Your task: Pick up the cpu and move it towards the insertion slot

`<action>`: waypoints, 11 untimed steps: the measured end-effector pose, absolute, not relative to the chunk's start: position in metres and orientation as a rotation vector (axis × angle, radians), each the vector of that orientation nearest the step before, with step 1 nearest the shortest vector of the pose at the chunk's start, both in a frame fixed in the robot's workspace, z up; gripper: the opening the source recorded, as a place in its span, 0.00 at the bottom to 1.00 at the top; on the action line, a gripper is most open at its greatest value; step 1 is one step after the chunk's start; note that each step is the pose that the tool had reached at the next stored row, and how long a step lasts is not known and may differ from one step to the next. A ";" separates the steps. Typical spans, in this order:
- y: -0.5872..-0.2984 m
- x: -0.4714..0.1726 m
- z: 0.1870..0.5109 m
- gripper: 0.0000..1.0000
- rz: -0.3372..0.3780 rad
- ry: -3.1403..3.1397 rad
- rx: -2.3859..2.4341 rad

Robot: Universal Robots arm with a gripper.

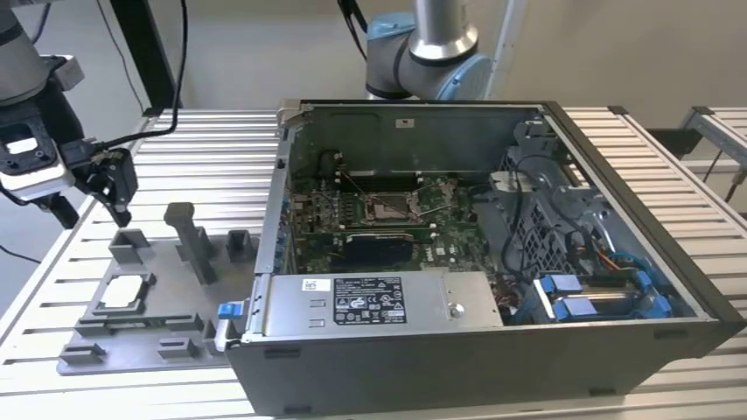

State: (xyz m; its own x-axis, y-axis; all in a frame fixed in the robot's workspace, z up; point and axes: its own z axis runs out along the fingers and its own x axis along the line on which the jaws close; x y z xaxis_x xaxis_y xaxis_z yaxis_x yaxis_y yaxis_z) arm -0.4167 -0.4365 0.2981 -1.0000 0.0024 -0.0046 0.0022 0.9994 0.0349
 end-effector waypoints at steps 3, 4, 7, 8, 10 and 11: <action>-0.437 -0.421 0.293 1.00 0.054 3.137 0.004; -0.437 -0.422 0.291 1.00 0.052 3.136 0.004; -0.437 -0.423 0.285 1.00 0.048 3.137 0.004; -0.437 -0.423 0.283 1.00 0.047 3.136 0.004; -0.437 -0.423 0.280 1.00 0.047 3.136 0.007; -0.437 -0.423 0.278 1.00 0.046 3.136 0.009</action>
